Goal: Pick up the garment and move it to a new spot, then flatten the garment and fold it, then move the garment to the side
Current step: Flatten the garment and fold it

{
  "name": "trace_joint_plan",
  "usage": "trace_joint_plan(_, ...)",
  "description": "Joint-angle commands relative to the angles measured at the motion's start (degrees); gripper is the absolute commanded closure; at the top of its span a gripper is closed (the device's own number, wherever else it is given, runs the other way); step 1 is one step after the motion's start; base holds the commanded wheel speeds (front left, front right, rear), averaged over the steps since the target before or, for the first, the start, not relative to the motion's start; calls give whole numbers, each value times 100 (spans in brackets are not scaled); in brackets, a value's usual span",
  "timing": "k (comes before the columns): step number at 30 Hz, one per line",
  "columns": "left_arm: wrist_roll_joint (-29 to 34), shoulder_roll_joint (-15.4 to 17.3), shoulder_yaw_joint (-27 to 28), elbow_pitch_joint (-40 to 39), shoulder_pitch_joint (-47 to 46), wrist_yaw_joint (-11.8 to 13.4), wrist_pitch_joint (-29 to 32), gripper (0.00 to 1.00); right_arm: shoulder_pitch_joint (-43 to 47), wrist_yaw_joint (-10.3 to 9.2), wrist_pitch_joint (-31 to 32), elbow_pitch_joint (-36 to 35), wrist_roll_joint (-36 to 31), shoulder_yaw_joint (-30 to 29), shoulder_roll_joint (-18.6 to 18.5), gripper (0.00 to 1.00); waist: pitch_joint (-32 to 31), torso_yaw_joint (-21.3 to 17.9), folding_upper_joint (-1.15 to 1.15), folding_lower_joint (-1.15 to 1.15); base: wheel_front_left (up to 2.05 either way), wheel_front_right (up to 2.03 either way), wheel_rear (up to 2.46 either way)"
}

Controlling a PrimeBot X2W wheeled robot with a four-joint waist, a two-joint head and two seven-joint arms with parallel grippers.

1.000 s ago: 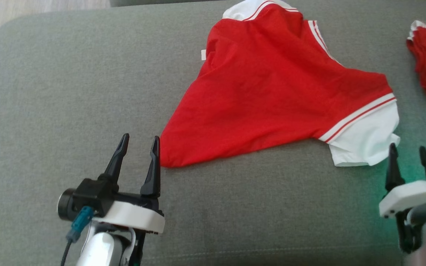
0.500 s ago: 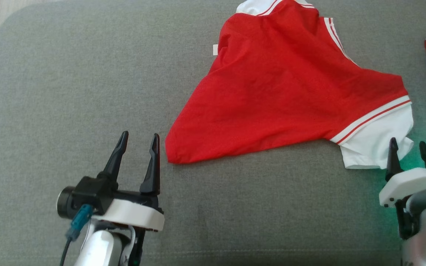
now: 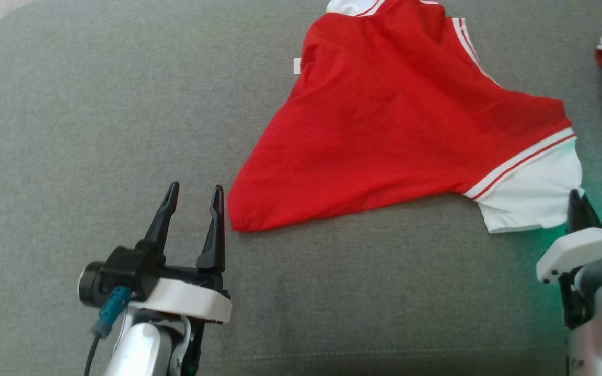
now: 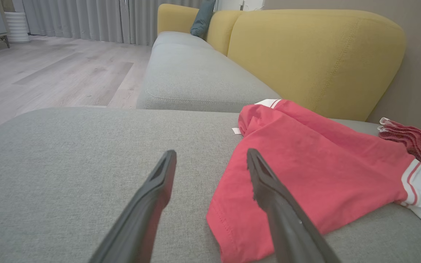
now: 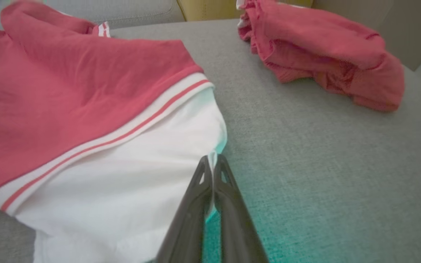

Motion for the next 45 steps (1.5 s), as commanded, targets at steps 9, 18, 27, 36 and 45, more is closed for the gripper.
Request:
trace_joint_plan(9, 9, 9, 213, -186, -183, -22, -35, 0, 356, 37, -115, -617, 97, -138, -40, 100, -12, -309, 0, 0, 0, 0, 0)
trace_joint_plan(18, 66, 9, 274, -145, -186, -73, -35, 0, 487, 37, -224, -593, 23, -261, -40, 0, -16, -430, 0, 0, 0, 0, 0)
trace_joint_plan(27, 12, 9, 258, -44, -103, -101, -35, 0, 697, 37, -500, -823, 119, -149, -40, 0, -265, -408, 0, 0, 0, 0, 0)
trace_joint_plan(36, -130, 9, 225, -14, 43, -36, -35, 0, 863, 37, -765, -1652, 416, 659, -40, 0, -793, -233, 0, 0, 0, 0, 0)
trace_joint_plan(45, -390, 9, 245, 189, 357, 17, -35, 0, 1186, 37, -629, -2053, 518, 1239, -40, 0, -1267, 132, 0, 0, 0, 0, 0)
